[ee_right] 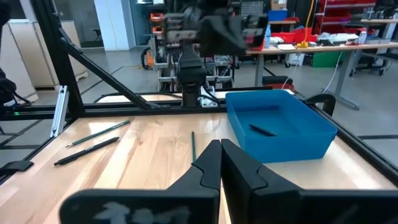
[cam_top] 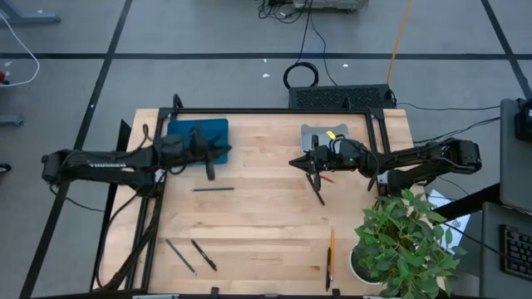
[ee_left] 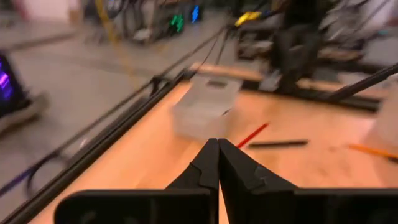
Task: Sort pens & pencils
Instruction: Put the black pen into the blue bin
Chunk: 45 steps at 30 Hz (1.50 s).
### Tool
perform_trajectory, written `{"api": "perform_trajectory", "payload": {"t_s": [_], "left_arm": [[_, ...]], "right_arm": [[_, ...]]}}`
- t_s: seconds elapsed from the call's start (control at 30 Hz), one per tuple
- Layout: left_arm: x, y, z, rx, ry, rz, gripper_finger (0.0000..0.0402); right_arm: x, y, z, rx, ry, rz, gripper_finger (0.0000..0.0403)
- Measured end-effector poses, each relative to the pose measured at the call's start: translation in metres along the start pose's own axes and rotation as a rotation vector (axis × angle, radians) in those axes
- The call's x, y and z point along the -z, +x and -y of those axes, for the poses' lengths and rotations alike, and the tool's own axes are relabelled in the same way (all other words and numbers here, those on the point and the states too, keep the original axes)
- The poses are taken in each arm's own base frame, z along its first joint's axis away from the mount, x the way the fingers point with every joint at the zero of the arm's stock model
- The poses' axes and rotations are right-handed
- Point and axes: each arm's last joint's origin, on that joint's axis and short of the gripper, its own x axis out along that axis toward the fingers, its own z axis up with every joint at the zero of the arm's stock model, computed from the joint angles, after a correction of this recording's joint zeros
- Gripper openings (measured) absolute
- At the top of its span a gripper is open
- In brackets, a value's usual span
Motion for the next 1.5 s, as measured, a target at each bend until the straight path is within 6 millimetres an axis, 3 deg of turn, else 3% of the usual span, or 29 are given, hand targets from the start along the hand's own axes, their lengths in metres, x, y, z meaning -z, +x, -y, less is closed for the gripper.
{"api": "perform_trajectory", "payload": {"t_s": [0.23,0.9,1.0,1.2,1.4,1.5], "left_arm": [[0.030,-0.007,0.019,0.142,0.119,0.132,0.0006],[0.028,-0.009,0.023,0.151,0.106,0.144,0.0004],[0.030,-0.009,0.023,0.150,0.109,0.129,0.0006],[0.030,-0.009,0.022,0.137,0.113,0.128,0.0006],[0.030,-0.009,0.022,0.117,0.112,0.126,0.0003],[0.030,-0.009,0.022,0.116,0.112,0.126,0.0007]], "right_arm": [[-0.002,0.000,0.000,-0.004,-0.045,0.022,0.0000],[-0.001,0.000,0.000,-0.003,0.023,0.010,0.0000],[0.004,-0.003,-0.001,0.048,0.084,-0.093,0.0000],[0.016,-0.017,-0.010,0.291,0.123,-0.545,0.0000],[0.021,-0.023,-0.028,0.312,0.294,-0.692,0.0000],[0.030,-0.029,-0.032,0.416,0.380,-0.776,0.0000]]}}
